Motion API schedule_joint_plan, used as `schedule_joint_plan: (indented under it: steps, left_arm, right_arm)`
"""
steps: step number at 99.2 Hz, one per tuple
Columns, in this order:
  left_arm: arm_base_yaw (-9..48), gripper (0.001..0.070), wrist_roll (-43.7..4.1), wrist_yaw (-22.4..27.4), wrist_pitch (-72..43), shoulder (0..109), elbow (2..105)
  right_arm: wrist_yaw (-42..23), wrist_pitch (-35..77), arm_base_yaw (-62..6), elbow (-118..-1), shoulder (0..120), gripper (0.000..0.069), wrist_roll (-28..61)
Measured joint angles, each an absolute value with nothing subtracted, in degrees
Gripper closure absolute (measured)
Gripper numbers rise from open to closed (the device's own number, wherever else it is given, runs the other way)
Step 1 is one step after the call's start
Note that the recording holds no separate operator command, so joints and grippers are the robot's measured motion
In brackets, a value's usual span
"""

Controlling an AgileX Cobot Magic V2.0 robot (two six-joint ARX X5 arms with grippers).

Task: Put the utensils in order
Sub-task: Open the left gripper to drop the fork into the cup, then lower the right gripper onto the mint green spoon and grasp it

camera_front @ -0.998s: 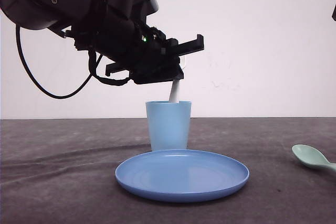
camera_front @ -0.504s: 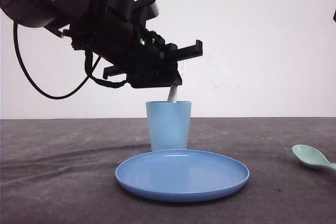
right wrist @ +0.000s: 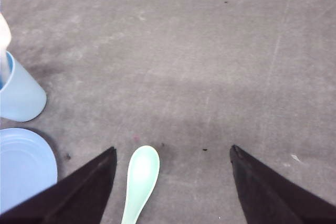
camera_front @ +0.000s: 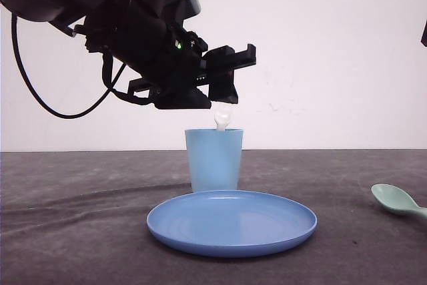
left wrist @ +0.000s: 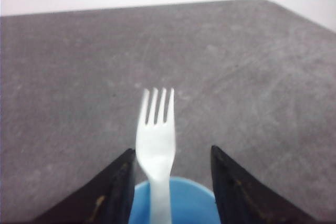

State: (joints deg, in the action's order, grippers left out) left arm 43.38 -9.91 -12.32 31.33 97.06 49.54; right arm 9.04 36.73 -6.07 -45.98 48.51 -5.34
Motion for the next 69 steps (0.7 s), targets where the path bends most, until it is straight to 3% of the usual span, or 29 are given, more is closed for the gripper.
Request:
schedule_joint_plan:
  steps: [28, 69]
  left_arm:
    - [43.4, 0.0443, -9.8, -13.4, 21.0, 82.4, 49.5]
    - [43.5, 0.0443, -9.9, -13.6, -15.9, 56.5, 49.5]
  right_arm:
    - [9.0, 41.1, -10.5, -46.0, 49.6, 0.0277, -8.6]
    - [4.3, 47.6, -21.8, -45.5, 61.8, 0.028, -16.1]
